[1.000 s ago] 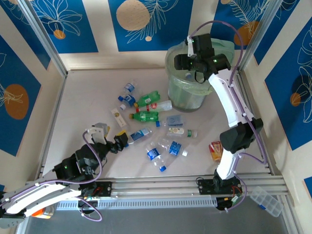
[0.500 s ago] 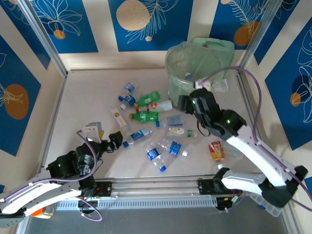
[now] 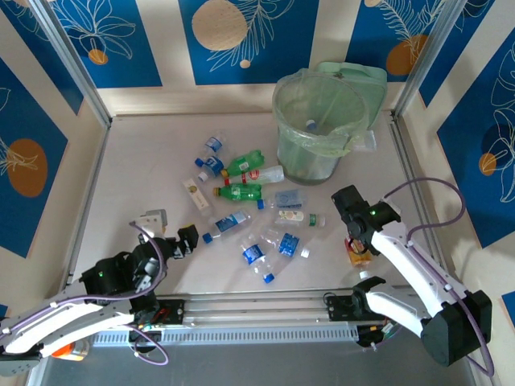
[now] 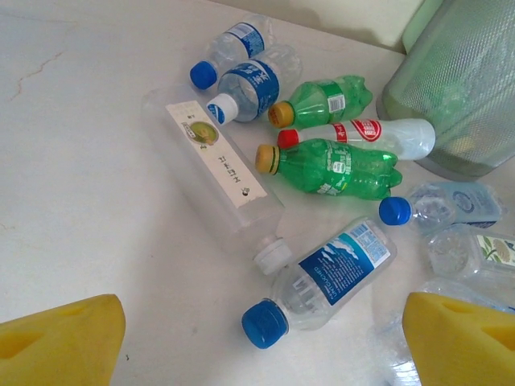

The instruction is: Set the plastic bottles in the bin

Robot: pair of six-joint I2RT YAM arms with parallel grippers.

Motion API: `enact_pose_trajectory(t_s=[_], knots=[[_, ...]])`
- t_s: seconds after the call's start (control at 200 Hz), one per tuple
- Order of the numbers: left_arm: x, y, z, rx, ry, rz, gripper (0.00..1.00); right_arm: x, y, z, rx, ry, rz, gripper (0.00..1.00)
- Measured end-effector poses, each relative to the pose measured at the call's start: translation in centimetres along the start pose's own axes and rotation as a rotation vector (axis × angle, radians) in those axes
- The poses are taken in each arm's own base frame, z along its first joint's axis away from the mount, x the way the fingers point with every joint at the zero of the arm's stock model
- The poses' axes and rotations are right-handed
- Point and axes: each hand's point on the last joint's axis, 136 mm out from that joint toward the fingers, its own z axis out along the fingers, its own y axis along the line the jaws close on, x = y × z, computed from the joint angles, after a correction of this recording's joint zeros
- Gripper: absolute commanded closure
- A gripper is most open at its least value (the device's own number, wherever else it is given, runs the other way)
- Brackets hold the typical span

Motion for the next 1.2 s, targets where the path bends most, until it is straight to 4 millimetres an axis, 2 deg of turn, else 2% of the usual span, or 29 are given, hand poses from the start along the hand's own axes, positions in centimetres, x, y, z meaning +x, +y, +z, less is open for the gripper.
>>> enact_pose_trajectory(t_s=[0.205,0.22,0.495,0.705,0.975,1.2], knots=[[0.1,-0.1,0.0,0.006,0.006,0.003,0.11,0.8,-0.5,0.8,0.014,0.042,-0.012,0.06],[0.1,-0.1,0.0,0.007,0.006,0.002,0.11,1.0,-0.5,0.9,0.012,0.048,-0.019,0.00],[0.3,-0.7,-0.1,0.047,0.017,0.005,0.11,2.8,1.7,2.4,-0.041,0.097,-0.228,0.01],[0.3,-1.0,0.0,0.057,0.018,0.001,0.11,4.3,1.5,3.6,0.077,0.152,-0.333,0.00],[0.3,-1.0,0.0,0.058,0.019,0.007,0.11,5.5,1.5,4.0,0.095,0.257,-0.304,0.05],[0.4,-1.0,-0.1,0.061,0.021,0.006,0.11,5.8,1.3,4.1,0.085,0.317,-0.283,0.16]])
